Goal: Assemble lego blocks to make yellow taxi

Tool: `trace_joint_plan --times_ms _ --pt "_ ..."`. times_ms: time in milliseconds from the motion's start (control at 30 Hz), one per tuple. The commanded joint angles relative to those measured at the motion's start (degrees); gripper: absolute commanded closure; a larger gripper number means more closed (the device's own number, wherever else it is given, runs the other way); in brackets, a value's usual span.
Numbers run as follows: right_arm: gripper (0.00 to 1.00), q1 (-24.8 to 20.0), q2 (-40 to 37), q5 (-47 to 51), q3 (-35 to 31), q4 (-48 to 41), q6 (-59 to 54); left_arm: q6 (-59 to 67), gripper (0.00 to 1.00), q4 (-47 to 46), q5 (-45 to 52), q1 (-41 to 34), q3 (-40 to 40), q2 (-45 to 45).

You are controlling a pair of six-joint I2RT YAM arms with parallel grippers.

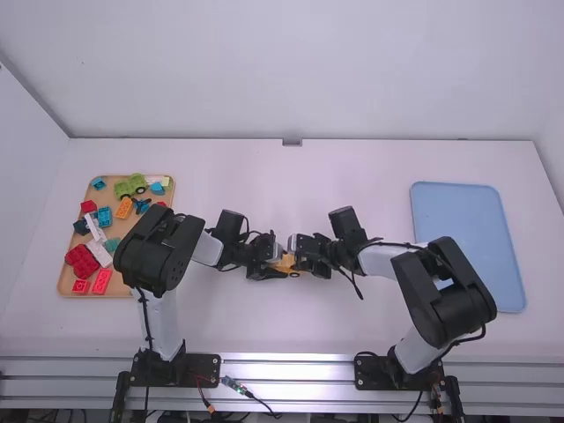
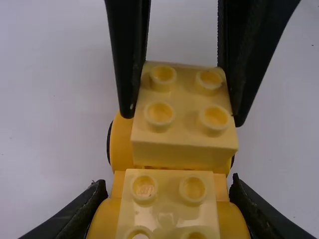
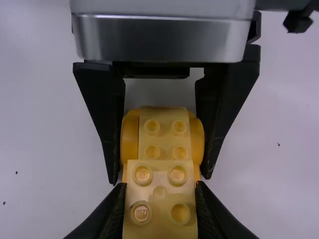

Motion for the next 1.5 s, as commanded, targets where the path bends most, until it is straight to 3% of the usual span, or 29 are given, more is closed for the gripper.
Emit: trace_joint_plan --times_ms 0,333,467,767,1033,1300,1400,1467 --pt "0.92 0.04 1.14 -1.16 -0.37 -0.07 0.09 -0.26 0.66 -1.27 -4.46 -0.33 -0.92 0.68" --pt "0.92 -0.02 1.25 -1.03 -0.37 -0.15 0.35 -0.33 0.67 5.62 -4.46 -0.33 -4.74 0.68" --pt "0.92 -0.04 1.25 -1.01 -0.37 -0.13 0.35 -2.14 0.63 9.2 -4.5 -0.31 -6.4 0.68" --pt "0.92 1.9 1.25 0.57 -0.37 -0.35 0.33 -2.23 0.63 8.02 -4.46 -0.33 -5.66 0.68" --pt "0.92 1.09 1.81 0.35 -0.39 -0.24 0.35 -2.23 0.64 8.17 -4.44 -0.33 -5.57 0.68" --pt "0.65 1.57 3.58 0.33 1.29 -1.6 0.31 -2.23 0.64 8.2 -4.48 -0.33 -5.6 0.68" --pt "0.45 1.44 3.58 -0.04 2.1 -2.01 0.31 -2.23 0.64 8.24 -4.52 -0.31 -5.57 0.68" --pt "0.38 1.46 3.34 -0.11 2.27 -2.03 0.33 -2.23 0.64 8.24 -4.55 -0.31 -5.57 0.68"
